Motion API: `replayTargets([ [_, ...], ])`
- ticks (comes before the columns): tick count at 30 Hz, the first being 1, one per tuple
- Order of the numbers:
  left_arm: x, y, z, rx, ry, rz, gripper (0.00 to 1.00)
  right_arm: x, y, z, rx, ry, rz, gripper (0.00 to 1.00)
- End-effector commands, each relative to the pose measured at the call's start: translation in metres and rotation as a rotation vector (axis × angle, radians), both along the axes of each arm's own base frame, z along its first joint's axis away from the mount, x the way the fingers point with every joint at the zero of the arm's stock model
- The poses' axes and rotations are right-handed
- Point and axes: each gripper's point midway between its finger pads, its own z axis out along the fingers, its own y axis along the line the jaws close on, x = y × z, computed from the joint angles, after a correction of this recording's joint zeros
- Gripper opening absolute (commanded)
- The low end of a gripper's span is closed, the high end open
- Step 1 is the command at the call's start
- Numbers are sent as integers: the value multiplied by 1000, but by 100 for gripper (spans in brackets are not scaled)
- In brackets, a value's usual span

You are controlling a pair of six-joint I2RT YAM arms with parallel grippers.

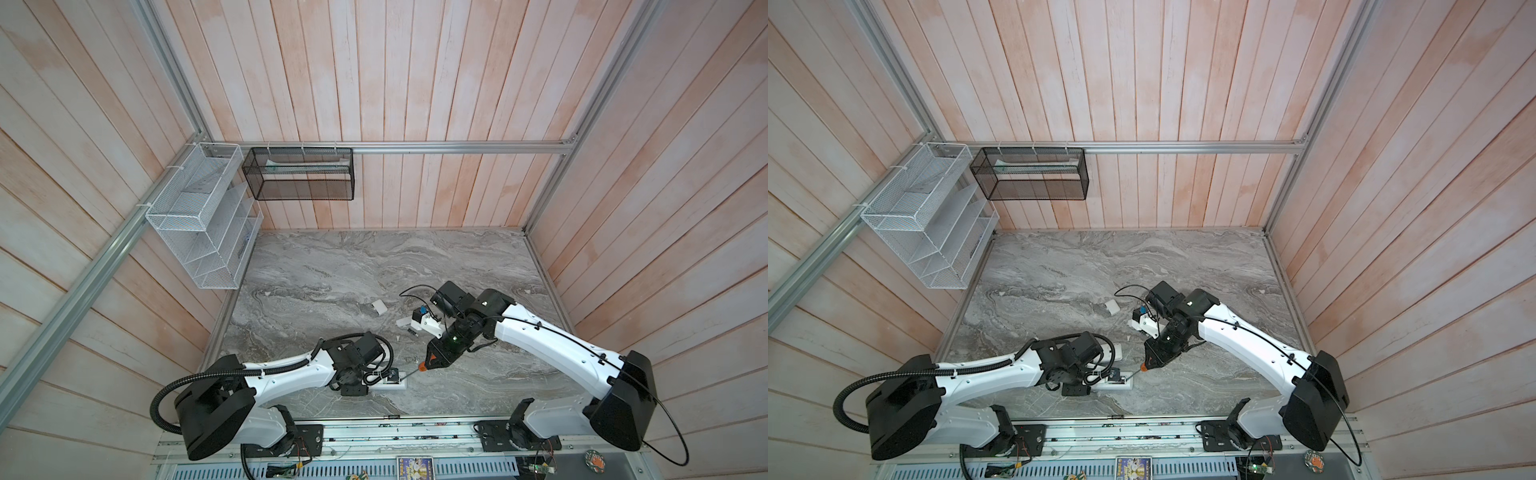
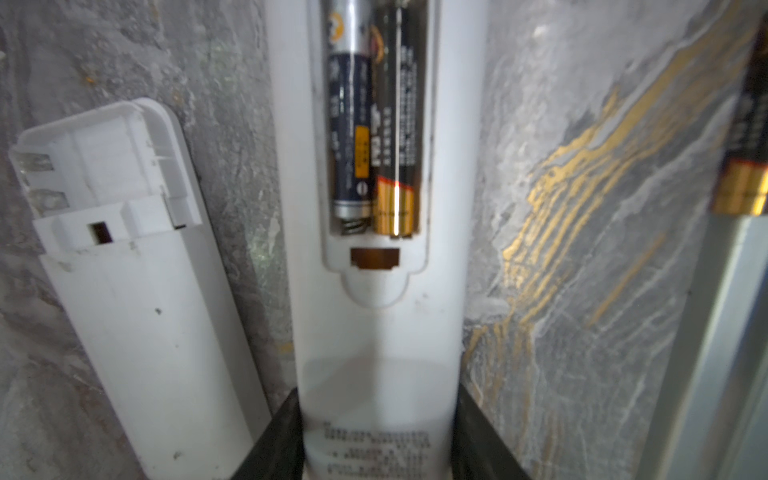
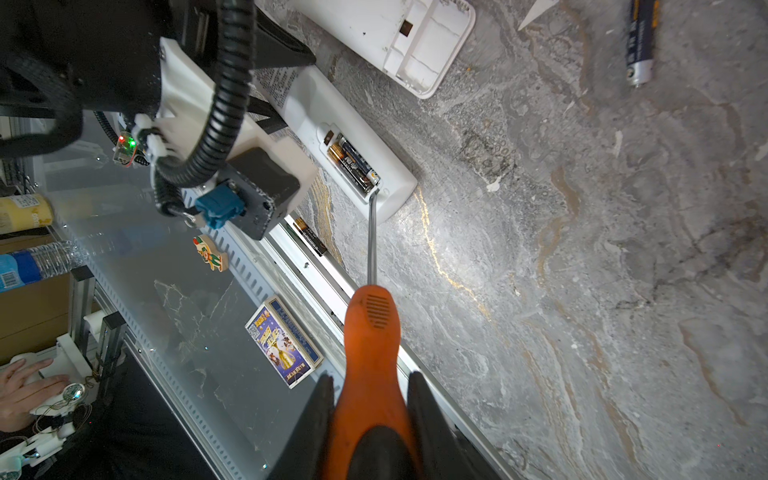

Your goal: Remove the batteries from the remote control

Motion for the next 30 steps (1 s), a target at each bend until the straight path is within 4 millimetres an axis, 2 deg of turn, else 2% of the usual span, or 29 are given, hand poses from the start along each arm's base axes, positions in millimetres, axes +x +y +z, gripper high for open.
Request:
replayTargets([
  [1, -8, 20, -17, 92, 28, 10, 10, 2, 0, -15, -37, 13, -26, 0],
  [10, -9, 20, -18, 91, 35, 7, 9, -3, 0, -18, 26, 14, -81, 0],
  [14, -9, 20, -18, 92, 38, 5, 9, -3, 2, -13, 62, -1, -90, 0],
  [23, -9, 20, -19, 93, 38, 7, 9, -6, -3, -12, 63, -16, -97, 0],
  [30, -9, 20, -18, 92, 40, 8, 9, -11, -3, -23, 63, -25, -98, 0],
])
